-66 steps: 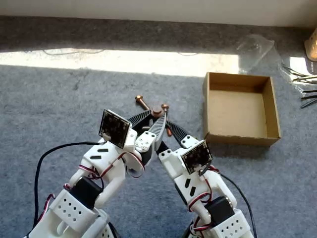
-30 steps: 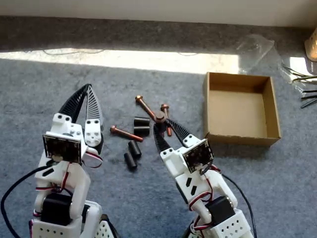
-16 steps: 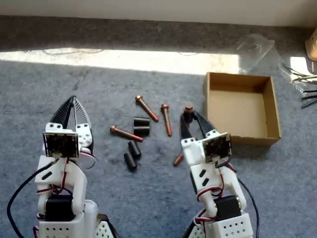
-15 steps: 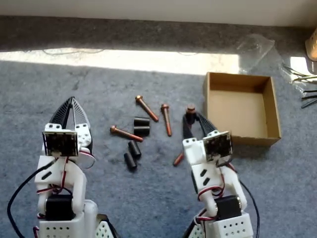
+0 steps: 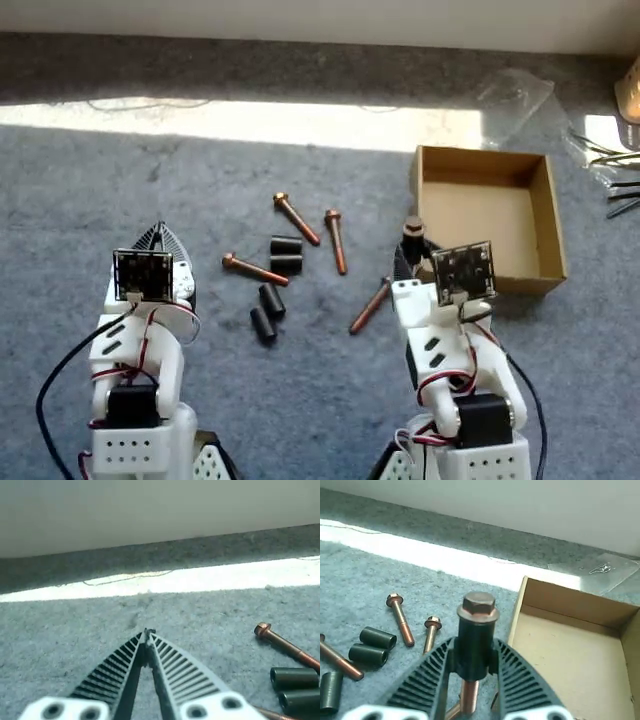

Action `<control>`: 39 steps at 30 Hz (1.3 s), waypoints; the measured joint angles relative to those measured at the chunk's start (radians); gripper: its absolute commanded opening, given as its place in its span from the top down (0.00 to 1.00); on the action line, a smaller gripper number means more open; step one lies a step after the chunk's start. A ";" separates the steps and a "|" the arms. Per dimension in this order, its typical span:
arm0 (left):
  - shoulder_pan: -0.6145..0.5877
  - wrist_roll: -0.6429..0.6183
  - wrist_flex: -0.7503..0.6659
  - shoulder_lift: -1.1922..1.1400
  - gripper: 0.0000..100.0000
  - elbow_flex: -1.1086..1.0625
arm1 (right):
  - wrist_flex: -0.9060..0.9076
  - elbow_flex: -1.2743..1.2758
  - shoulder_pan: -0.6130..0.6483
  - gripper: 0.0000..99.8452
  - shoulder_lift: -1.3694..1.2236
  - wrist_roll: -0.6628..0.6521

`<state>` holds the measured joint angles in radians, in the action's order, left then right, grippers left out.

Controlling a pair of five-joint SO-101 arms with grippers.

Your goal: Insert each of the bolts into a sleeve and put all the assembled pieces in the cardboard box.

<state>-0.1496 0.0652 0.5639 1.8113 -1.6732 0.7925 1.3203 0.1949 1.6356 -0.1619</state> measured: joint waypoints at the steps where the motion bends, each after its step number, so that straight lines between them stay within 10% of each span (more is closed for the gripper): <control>1: -0.003 0.000 0.011 0.000 0.99 0.000 | 0.000 -0.038 0.000 0.99 -0.060 0.000; 22: -0.005 0.000 0.077 0.000 0.99 0.000 | -0.002 -0.810 -0.224 0.99 -1.370 0.000; 39: -0.005 0.000 0.077 0.000 0.99 0.000 | 0.000 -1.109 -0.253 0.99 -1.884 -0.003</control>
<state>-0.1542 0.0652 0.6406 1.8113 -1.6732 0.7925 0.2110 -0.0583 -0.2486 -0.1649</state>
